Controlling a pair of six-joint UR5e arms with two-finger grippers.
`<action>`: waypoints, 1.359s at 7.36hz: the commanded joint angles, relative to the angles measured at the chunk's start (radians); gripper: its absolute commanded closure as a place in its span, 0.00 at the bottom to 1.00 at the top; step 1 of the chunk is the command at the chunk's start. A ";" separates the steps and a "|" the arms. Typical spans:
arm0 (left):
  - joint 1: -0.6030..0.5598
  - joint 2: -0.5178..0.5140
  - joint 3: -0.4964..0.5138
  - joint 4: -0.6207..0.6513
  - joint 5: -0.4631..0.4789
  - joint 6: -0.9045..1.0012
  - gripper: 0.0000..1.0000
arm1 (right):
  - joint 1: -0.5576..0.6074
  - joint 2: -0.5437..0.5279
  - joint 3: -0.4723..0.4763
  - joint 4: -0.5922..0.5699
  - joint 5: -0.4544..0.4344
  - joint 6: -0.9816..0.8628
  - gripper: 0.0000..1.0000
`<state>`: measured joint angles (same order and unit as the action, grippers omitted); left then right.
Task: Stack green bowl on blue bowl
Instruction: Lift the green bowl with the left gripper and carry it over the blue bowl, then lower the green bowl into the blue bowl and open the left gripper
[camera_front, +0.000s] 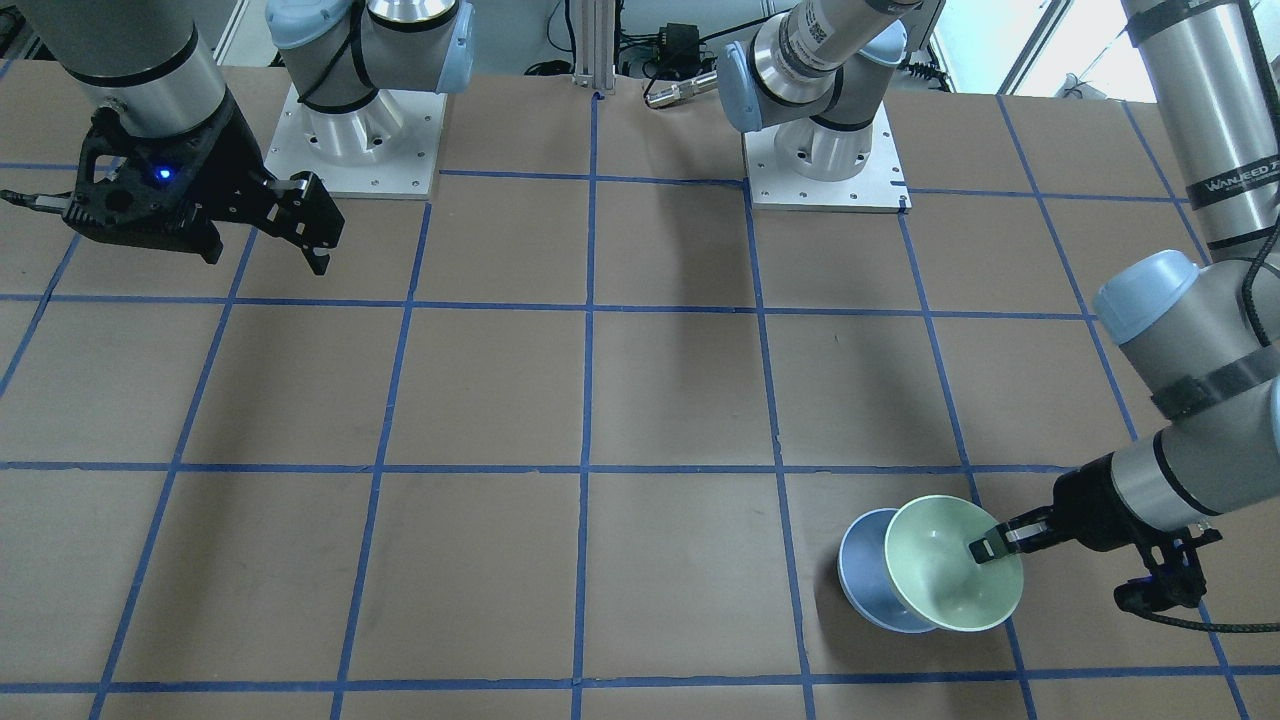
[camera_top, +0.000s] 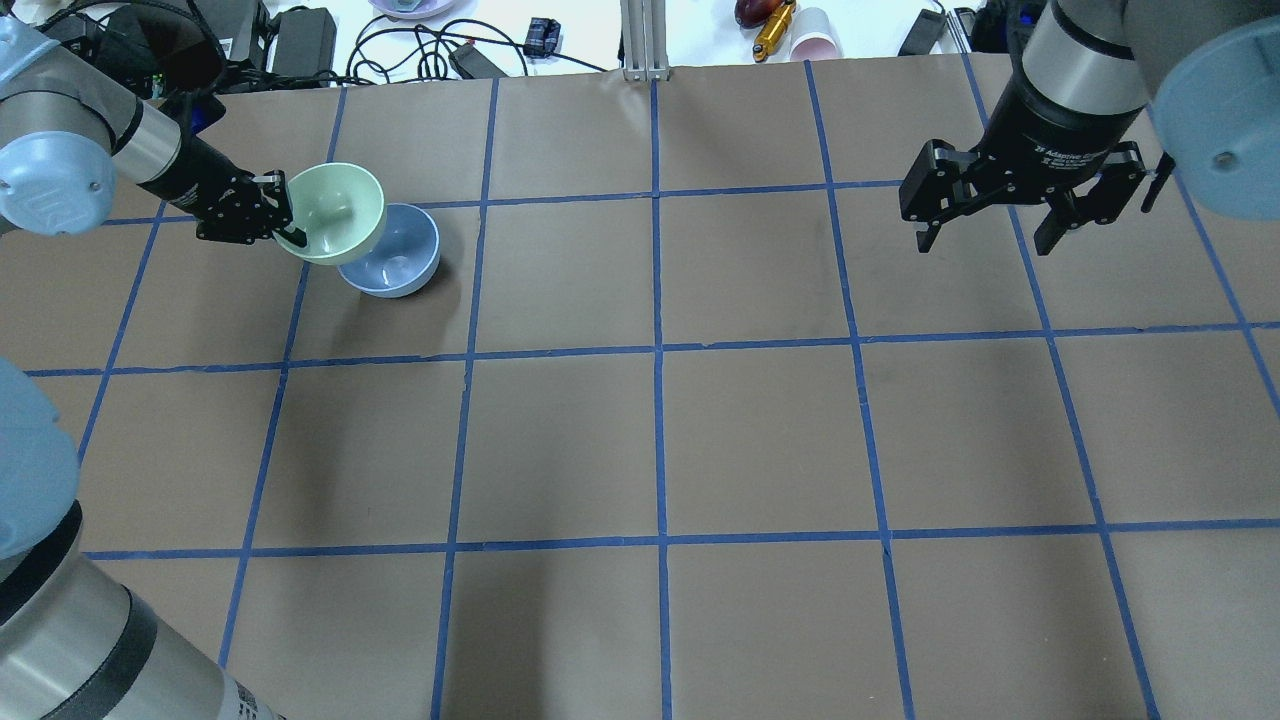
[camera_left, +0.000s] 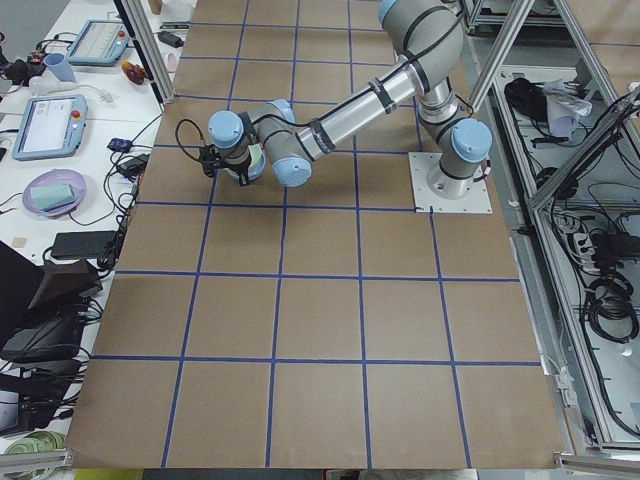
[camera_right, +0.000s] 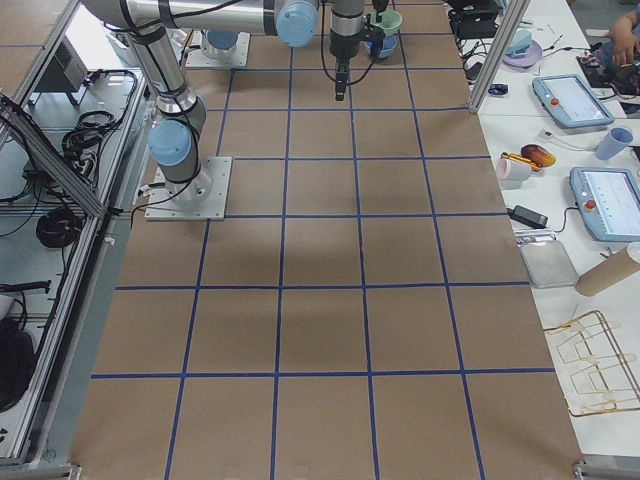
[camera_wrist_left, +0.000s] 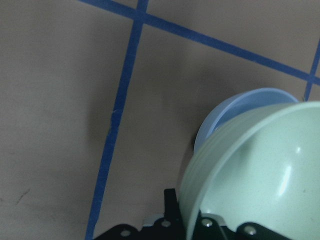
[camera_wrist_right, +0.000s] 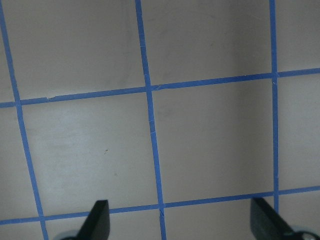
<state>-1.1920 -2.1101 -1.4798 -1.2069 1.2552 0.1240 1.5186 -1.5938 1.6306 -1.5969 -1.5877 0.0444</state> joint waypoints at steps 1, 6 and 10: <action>-0.008 -0.025 0.004 0.004 0.000 0.000 1.00 | 0.000 0.000 0.000 0.000 0.000 0.000 0.00; -0.008 -0.034 -0.005 0.009 0.000 0.003 0.86 | 0.000 0.000 0.000 0.000 0.000 0.000 0.00; -0.011 -0.034 -0.008 0.007 -0.003 0.000 0.37 | 0.000 0.000 0.000 0.000 0.000 0.000 0.00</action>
<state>-1.2020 -2.1445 -1.4874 -1.1995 1.2523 0.1287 1.5186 -1.5938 1.6306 -1.5969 -1.5876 0.0445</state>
